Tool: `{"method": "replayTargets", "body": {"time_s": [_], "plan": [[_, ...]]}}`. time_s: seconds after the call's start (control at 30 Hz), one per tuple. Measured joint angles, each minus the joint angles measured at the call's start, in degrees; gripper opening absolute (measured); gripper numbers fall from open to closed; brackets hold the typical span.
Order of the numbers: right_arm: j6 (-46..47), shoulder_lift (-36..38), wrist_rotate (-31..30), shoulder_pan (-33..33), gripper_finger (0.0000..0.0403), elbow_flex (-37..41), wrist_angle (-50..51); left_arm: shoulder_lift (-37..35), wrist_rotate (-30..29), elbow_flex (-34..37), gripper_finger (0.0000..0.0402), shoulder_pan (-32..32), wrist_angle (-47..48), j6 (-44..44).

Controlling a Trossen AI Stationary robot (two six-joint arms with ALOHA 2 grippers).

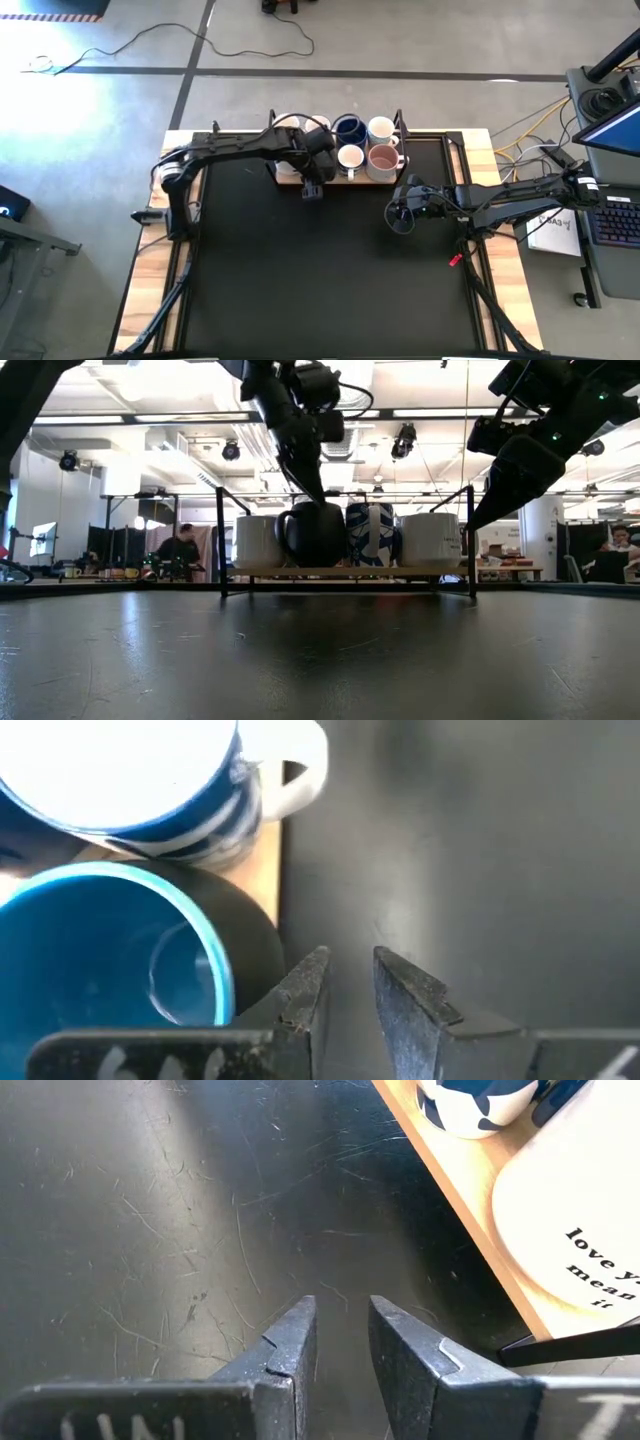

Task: Place coffee mugs
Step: Put the black mug on the shelf aligned with the other the blue mug, then return to Home Position

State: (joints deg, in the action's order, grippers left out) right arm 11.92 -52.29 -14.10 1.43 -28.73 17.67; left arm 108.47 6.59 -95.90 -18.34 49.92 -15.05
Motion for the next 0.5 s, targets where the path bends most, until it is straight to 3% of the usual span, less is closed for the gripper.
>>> {"method": "replayTargets", "body": {"time_s": [0.27, 0.5], "plan": [[0.0, 0.0, 0.0, 0.0, 0.0084, 0.0, 0.0, -6.4, 0.4, 1.8, 0.0061, 0.1, 5.3, 0.4], [0.0, 0.0, 0.0, 0.0, 0.0084, 0.0, -0.3, -20.4, 0.4, 18.9, 0.0061, 0.3, -2.7, 6.4]]}}
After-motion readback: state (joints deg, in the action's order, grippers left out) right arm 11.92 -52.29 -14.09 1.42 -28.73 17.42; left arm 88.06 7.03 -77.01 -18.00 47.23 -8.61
